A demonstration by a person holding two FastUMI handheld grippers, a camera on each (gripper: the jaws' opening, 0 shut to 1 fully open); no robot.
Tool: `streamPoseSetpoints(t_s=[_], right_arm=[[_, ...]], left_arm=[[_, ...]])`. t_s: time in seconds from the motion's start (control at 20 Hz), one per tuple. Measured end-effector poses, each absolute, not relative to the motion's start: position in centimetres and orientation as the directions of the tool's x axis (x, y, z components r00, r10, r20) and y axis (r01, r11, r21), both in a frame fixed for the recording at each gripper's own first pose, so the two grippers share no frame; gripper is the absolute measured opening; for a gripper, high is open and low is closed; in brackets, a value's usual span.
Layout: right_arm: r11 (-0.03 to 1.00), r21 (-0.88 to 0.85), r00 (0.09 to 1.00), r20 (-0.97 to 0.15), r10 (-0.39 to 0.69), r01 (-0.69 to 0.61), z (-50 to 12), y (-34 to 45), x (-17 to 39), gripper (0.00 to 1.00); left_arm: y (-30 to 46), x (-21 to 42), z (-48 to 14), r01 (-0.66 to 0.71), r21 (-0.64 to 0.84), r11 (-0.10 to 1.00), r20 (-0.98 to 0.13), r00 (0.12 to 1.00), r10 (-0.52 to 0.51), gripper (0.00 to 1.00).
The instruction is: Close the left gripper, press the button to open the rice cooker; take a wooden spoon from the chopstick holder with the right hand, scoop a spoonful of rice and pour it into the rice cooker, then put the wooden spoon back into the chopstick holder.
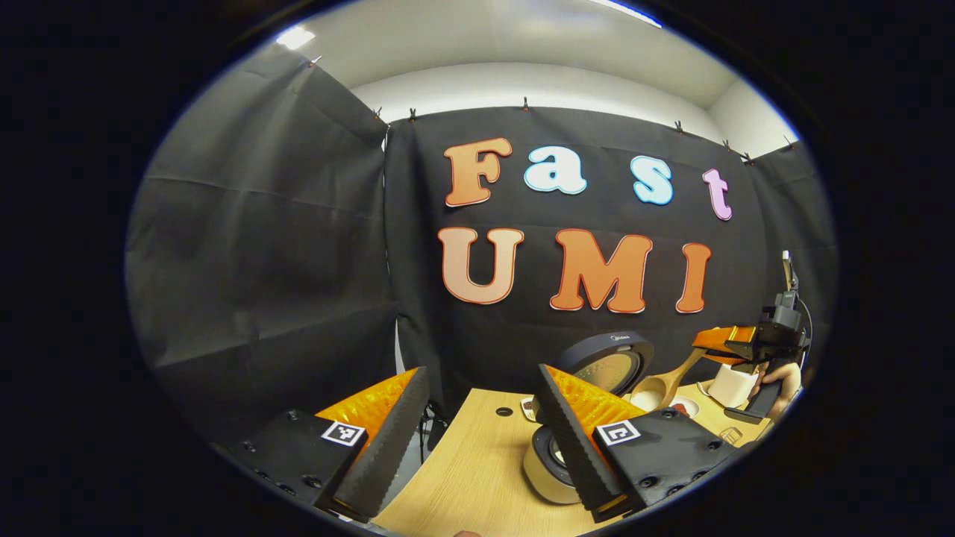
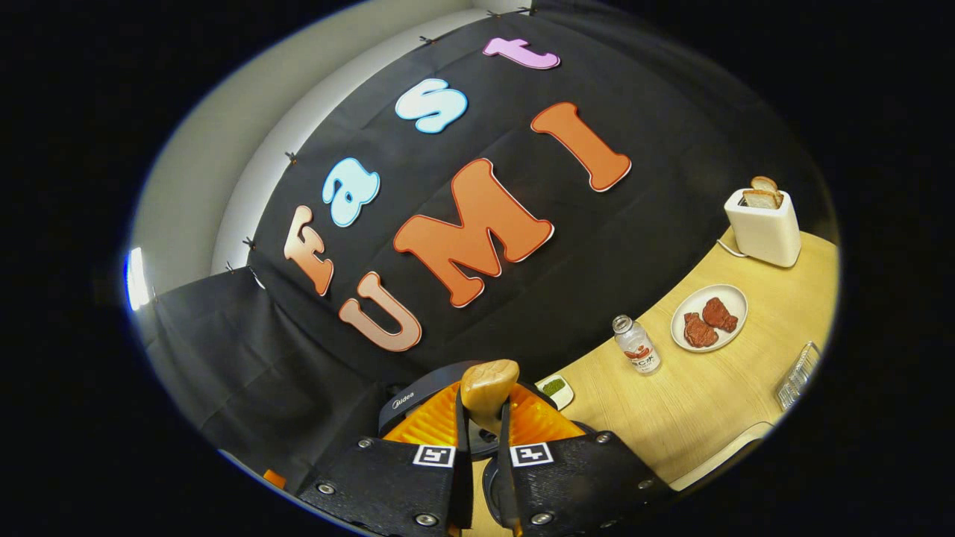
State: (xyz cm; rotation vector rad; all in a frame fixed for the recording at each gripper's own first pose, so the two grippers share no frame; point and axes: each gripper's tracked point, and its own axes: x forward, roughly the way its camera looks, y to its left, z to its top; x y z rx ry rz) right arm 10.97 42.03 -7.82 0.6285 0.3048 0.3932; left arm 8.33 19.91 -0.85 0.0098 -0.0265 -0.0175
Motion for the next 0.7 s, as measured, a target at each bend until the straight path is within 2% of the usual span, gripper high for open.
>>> streamPoseSetpoints(t_s=[0.05, 0.1, 0.2, 0.4, 0.5, 0.65, 0.7], right_arm=[[0.748, 0.605, 0.882, -0.154, 0.445, -0.272, -7.8, 42.1, 11.0, 0.12], [0.753, 0.596, 0.882, -0.152, 0.446, -0.278, -7.7, 42.2, 10.9, 0.12], [0.757, 0.587, 0.881, -0.147, 0.449, -0.288, -7.5, 42.5, 10.7, 0.13], [0.773, 0.556, 0.881, -0.143, 0.452, -0.306, -7.4, 42.6, 10.7, 0.13], [0.779, 0.543, 0.879, -0.143, 0.454, -0.314, -7.3, 42.9, 10.5, 0.13], [0.786, 0.526, 0.878, -0.143, 0.457, -0.324, -7.4, 43.0, 10.5, 0.13], [0.79, 0.518, 0.877, -0.142, 0.46, -0.33, -7.4, 43.3, 10.4, 0.08]], left_arm=[[19.9, 8.3, -0.9, 0.017, 0.01, 1.0, 0.024, 1.0, -0.017, 0.94], [19.9, 8.3, -0.9, 0.017, 0.01, 1.0, 0.023, 1.0, -0.017, 0.99], [19.9, 8.3, -0.8, 0.017, 0.01, 1.0, 0.022, 1.0, -0.018, 0.94], [19.9, 8.2, -0.6, 0.017, 0.008, 1.0, 0.026, 1.0, -0.017, 0.94], [19.9, 8.0, -0.3, 0.02, 0.004, 1.0, 0.029, 0.999, -0.02, 0.99], [20.1, 8.2, -0.6, 0.016, 0.01, 1.0, 0.024, 1.0, -0.017, 0.94], [20.2, 8.1, -0.5, 0.016, 0.01, 1.0, 0.023, 1.0, -0.016, 0.94]])
